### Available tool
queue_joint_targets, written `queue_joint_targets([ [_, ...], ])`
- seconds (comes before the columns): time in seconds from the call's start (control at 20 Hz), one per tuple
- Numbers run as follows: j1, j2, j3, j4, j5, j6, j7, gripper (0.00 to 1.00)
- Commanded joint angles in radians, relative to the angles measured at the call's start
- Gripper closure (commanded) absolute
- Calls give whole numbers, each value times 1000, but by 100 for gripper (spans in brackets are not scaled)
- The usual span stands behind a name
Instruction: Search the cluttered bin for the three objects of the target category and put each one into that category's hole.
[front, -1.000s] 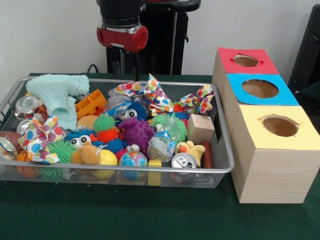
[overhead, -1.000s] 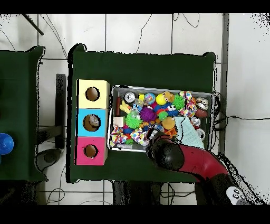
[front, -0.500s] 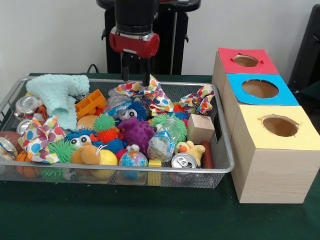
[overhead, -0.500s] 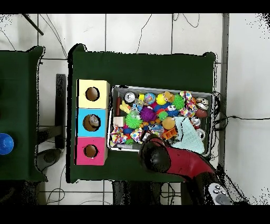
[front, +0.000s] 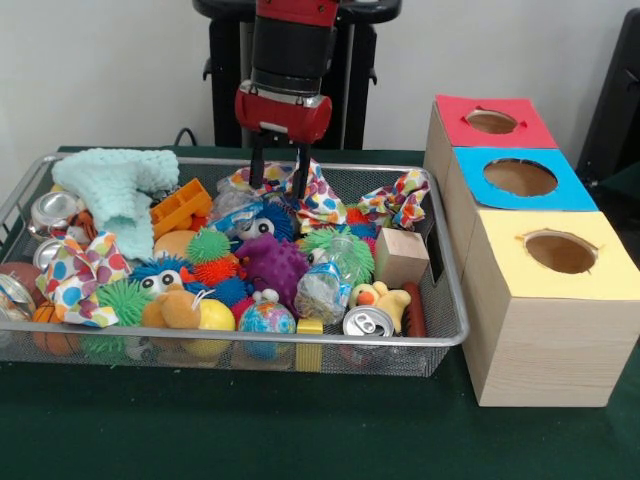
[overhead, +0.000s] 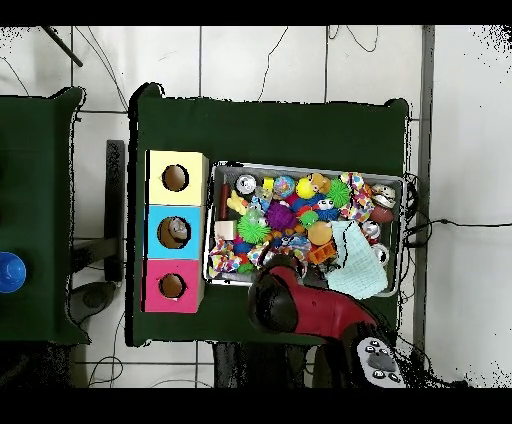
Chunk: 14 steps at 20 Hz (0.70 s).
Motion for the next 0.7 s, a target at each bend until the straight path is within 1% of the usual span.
queue_joint_targets([
  [0.05,29,136,-114,-126,75,-111,146,0],
  [0.2,68,128,-176,-130,98,-111,128,0],
  [0.3,84,121,-204,-133,108,-98,120,0],
  [0.5,82,122,-213,-133,110,-101,122,0],
  [0.7,79,130,-196,-119,107,-111,137,0],
])
